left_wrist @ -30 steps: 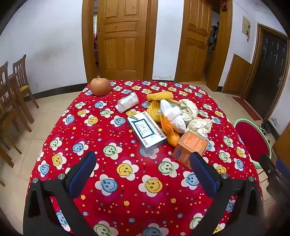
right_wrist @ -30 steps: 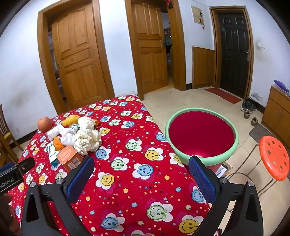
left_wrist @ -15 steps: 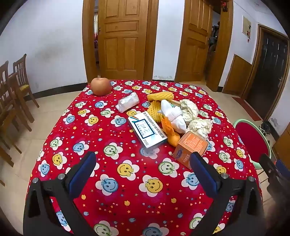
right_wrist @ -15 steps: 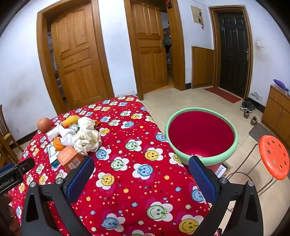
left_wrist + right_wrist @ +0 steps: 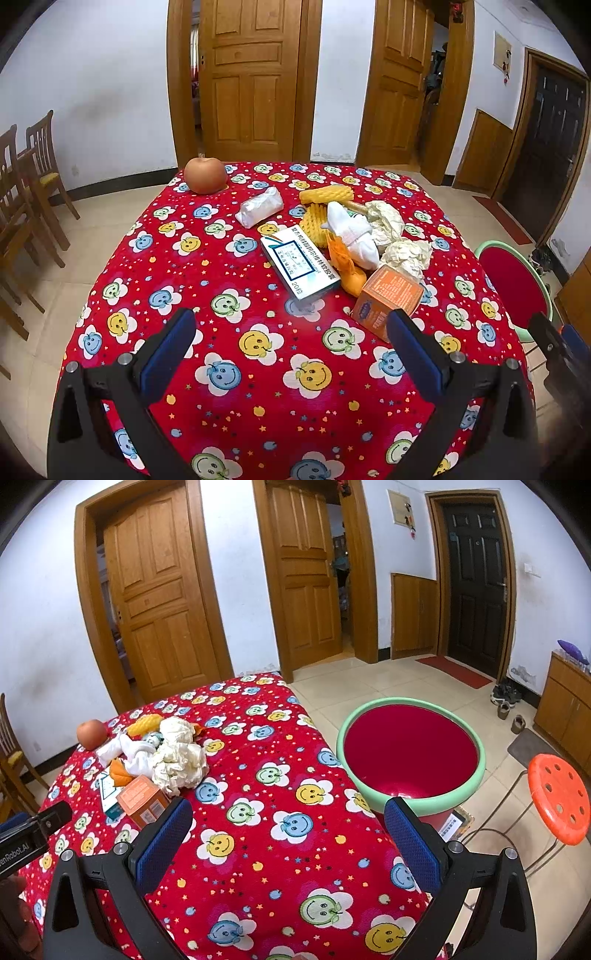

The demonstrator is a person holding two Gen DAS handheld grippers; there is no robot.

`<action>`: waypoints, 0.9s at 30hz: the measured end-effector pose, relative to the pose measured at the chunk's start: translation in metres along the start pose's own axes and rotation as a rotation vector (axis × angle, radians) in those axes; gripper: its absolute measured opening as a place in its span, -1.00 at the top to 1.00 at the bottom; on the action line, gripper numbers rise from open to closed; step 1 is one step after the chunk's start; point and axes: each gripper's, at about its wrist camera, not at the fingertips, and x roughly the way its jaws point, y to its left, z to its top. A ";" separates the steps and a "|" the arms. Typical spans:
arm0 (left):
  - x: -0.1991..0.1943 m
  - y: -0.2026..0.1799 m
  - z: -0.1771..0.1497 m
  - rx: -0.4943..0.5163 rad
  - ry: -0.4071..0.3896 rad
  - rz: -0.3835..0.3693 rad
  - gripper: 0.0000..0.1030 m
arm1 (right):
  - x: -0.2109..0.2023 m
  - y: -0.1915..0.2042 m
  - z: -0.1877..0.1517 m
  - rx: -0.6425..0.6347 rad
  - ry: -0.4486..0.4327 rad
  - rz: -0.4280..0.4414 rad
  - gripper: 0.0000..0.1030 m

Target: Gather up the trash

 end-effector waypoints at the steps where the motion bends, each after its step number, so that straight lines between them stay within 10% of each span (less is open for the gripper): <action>1: 0.000 0.000 0.000 0.000 0.000 0.000 -0.97 | 0.000 0.000 0.000 0.001 0.000 -0.001 -1.00; 27: -0.004 0.002 0.000 -0.001 0.003 0.000 -0.97 | 0.000 -0.001 -0.004 0.000 0.010 0.000 -1.00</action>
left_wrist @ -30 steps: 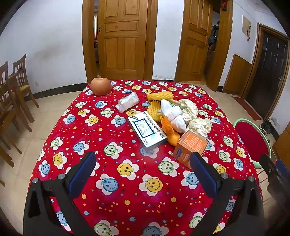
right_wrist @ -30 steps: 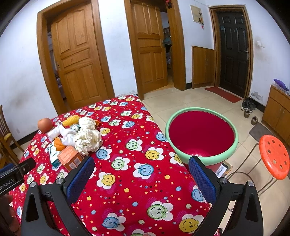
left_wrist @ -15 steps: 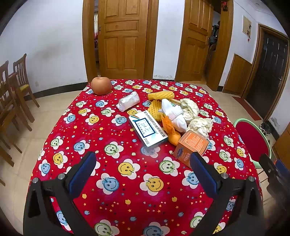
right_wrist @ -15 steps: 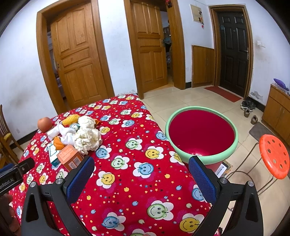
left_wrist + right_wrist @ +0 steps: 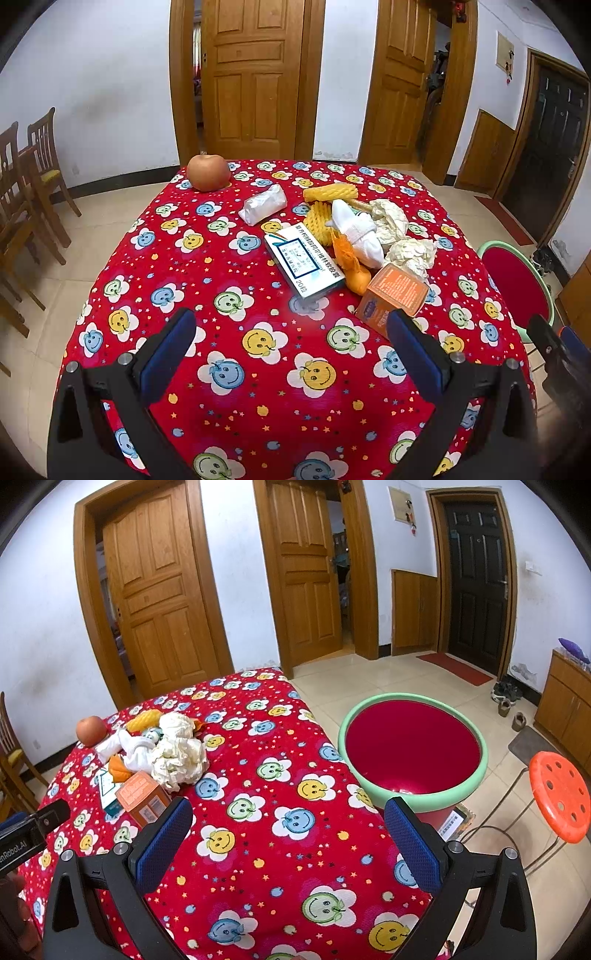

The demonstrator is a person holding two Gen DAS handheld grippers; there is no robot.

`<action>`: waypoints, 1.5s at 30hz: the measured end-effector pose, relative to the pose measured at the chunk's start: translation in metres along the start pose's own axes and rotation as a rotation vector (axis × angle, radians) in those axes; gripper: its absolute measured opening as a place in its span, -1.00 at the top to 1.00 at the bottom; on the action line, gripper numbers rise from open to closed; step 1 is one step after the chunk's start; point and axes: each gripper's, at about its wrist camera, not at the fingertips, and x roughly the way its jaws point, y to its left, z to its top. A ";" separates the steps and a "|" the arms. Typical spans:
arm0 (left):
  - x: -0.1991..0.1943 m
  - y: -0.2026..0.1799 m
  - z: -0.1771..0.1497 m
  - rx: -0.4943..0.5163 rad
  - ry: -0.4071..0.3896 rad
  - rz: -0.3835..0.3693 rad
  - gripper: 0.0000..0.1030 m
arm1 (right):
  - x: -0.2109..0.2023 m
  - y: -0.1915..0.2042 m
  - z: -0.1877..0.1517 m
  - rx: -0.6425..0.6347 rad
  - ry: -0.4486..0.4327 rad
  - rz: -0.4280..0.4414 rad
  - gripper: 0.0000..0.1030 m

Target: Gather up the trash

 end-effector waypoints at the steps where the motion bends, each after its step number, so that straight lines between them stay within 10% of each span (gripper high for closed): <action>1: -0.001 0.000 0.000 0.000 0.001 0.000 -0.97 | 0.000 0.000 0.000 -0.001 0.000 -0.001 -1.00; 45: 0.018 0.011 0.000 -0.006 0.018 0.025 -0.97 | 0.024 0.002 0.003 0.013 0.062 0.014 -1.00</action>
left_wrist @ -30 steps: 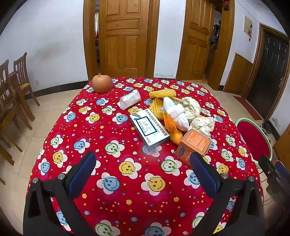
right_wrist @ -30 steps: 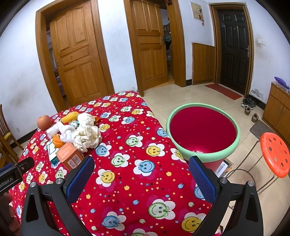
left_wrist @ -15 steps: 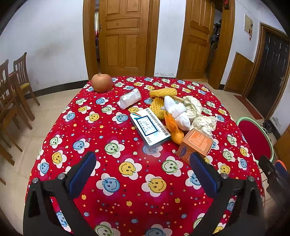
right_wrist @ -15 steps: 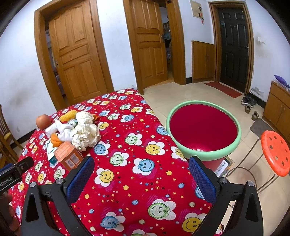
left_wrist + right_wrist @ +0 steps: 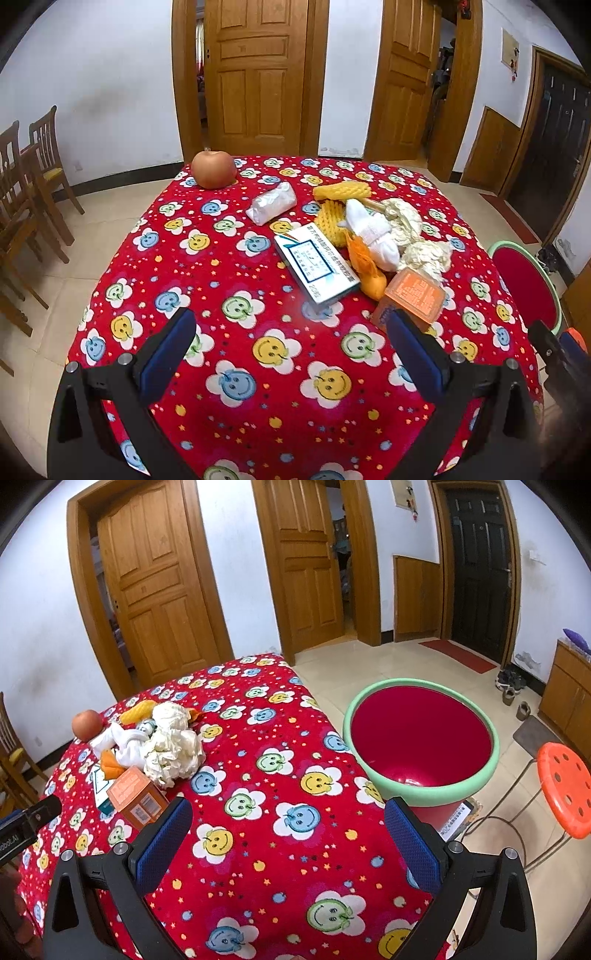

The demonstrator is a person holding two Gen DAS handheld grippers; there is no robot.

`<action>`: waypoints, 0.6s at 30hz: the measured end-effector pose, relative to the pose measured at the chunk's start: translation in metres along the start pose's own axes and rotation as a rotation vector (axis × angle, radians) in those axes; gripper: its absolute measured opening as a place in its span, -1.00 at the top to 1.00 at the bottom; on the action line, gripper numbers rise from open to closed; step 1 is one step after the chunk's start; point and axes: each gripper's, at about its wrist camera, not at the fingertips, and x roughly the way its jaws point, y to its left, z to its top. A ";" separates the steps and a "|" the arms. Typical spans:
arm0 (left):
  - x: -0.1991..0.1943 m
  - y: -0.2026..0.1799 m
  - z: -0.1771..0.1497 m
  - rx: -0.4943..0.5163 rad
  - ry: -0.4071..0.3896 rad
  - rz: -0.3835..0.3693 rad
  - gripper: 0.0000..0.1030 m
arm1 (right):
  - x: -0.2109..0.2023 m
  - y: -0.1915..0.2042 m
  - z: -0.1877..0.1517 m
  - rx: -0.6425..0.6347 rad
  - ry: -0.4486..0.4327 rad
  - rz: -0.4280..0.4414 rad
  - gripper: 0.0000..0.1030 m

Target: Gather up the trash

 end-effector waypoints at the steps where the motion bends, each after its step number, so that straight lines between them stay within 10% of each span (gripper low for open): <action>1: 0.002 0.002 0.002 -0.003 0.001 0.005 -0.97 | 0.002 0.000 0.002 -0.002 0.003 0.001 -1.00; 18: 0.072 0.036 0.067 0.016 0.090 0.049 -0.97 | 0.040 0.022 0.035 -0.040 0.069 0.036 -1.00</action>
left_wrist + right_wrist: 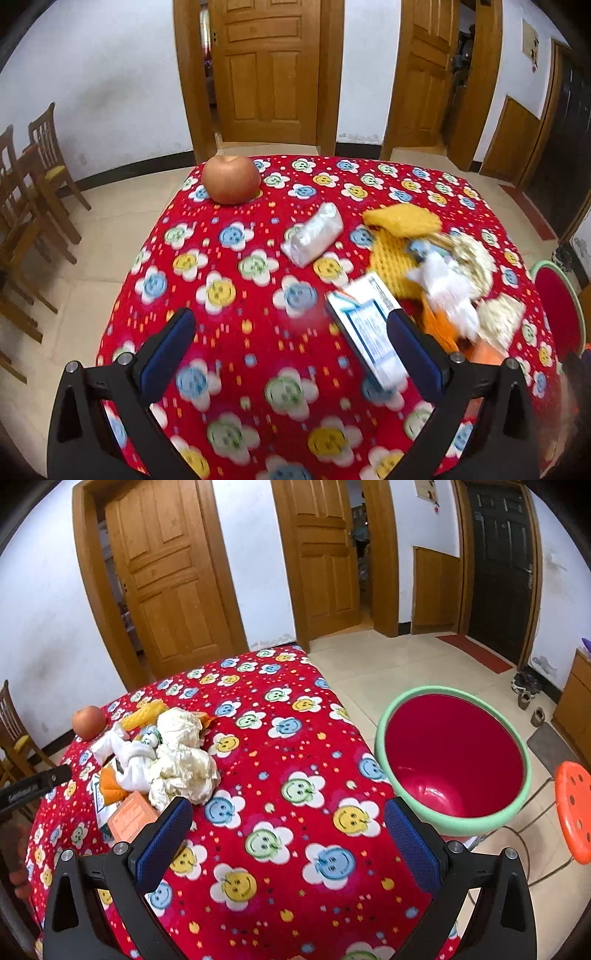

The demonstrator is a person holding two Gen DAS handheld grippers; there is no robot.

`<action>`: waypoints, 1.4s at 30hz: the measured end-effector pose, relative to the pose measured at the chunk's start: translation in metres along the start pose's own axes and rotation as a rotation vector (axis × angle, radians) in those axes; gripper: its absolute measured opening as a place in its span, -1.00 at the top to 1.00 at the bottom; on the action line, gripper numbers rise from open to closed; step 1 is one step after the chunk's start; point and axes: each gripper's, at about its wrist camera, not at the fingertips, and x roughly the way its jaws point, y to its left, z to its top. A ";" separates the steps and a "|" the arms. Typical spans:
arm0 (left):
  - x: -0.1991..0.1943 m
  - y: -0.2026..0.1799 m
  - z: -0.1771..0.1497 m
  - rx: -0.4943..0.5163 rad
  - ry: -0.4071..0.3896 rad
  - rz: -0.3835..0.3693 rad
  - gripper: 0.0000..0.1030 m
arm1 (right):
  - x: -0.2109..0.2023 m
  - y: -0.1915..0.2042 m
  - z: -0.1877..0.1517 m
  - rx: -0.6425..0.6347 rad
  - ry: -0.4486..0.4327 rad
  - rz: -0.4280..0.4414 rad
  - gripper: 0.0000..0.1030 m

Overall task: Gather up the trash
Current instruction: 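Grasp the clear plastic bag with left gripper while right gripper grasps crumpled white paper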

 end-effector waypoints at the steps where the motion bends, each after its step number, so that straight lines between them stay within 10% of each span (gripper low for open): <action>1: 0.005 0.001 0.005 0.008 0.005 0.000 -0.97 | 0.003 0.002 0.002 0.000 0.005 0.001 -1.00; 20: 0.098 0.005 0.055 0.110 0.112 -0.137 -0.67 | 0.032 0.046 0.019 -0.001 0.085 -0.037 -1.00; 29: 0.114 -0.004 0.045 0.129 0.146 -0.217 0.19 | 0.048 0.068 0.023 -0.017 0.130 0.025 -1.00; 32: 0.111 -0.003 0.046 0.122 0.136 -0.234 0.21 | 0.057 0.074 0.024 -0.024 0.142 0.053 -0.99; 42: 0.069 0.009 0.044 0.060 0.083 -0.280 0.22 | 0.082 0.074 0.019 -0.012 0.235 0.155 0.04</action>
